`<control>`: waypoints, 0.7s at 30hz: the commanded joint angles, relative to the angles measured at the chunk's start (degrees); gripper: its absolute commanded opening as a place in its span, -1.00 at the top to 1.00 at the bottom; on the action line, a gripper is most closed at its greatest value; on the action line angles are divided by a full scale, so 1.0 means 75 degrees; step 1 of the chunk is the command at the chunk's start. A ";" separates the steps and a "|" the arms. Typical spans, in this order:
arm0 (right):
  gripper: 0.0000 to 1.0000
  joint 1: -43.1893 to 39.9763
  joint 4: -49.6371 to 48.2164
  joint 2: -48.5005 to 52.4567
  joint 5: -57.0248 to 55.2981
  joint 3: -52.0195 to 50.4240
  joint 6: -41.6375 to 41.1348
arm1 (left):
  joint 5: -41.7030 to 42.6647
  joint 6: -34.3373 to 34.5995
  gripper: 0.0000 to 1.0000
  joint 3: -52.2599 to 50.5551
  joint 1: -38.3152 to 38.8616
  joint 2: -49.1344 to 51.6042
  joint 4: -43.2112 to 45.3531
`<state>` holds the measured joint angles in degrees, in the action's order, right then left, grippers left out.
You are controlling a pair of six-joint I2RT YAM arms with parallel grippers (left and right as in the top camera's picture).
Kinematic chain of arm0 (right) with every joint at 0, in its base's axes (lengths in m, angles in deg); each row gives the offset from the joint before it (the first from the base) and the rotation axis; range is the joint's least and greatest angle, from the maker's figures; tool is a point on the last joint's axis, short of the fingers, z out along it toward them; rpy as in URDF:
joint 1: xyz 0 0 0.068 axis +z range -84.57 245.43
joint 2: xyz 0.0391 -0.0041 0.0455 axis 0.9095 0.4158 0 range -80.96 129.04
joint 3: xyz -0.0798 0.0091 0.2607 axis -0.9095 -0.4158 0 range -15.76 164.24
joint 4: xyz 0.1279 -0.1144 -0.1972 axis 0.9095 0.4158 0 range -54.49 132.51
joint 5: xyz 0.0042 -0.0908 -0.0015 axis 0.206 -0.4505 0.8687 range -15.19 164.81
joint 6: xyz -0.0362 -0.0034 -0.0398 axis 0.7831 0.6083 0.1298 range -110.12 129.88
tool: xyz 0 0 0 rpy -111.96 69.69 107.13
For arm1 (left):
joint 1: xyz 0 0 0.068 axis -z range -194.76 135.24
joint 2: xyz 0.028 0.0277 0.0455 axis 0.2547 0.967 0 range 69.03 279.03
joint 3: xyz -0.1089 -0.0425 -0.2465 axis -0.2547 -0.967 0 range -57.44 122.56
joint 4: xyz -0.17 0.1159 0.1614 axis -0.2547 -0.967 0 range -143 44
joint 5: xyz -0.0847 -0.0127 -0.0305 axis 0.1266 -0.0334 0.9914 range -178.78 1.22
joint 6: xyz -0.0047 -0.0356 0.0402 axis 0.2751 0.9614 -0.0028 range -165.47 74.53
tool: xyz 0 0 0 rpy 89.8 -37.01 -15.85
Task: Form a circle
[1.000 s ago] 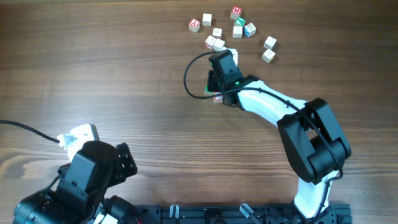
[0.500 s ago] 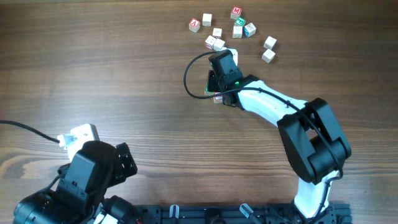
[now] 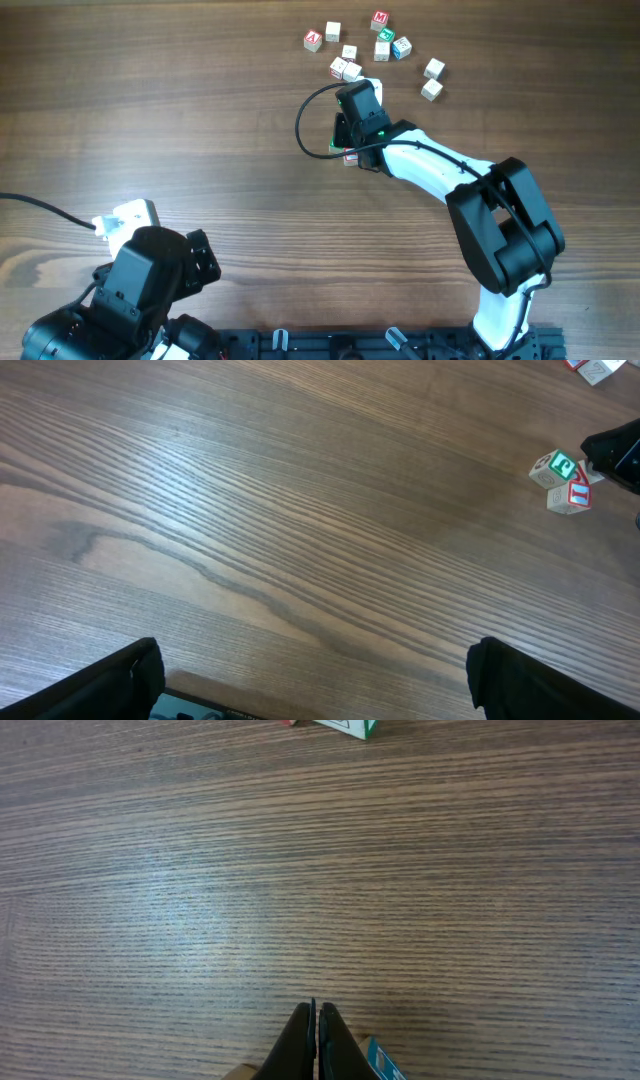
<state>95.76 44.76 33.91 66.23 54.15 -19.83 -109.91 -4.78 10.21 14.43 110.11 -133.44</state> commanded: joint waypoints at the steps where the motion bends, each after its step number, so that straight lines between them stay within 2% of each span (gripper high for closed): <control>1: 0.91 0.0032 -0.0198 0.0052 0.0035 0.0152 -0.0026 | 0.0009 0.0096 -1.00 -0.0029 -0.0009 0.0015 -0.0009; 11: 0.91 0.0026 -0.0420 -0.0452 -0.0353 0.0175 0.0152 | 0.0009 0.0096 -1.00 -0.0029 -0.0009 0.0015 -0.0009; 19: 0.90 0.0023 0.0708 -0.2014 -0.0717 0.0181 0.0102 | 0.0009 0.0096 -1.00 -0.0029 -0.0009 0.0015 -0.0009; 21: 0.78 0.0023 0.1040 -0.2451 -0.0726 0.0181 0.0105 | 0.0009 0.0096 -1.00 -0.0029 -0.0009 0.0015 -0.0009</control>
<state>95.76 50.23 22.06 62.71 54.15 -19.37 -109.91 -4.78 10.21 14.43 110.11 -133.46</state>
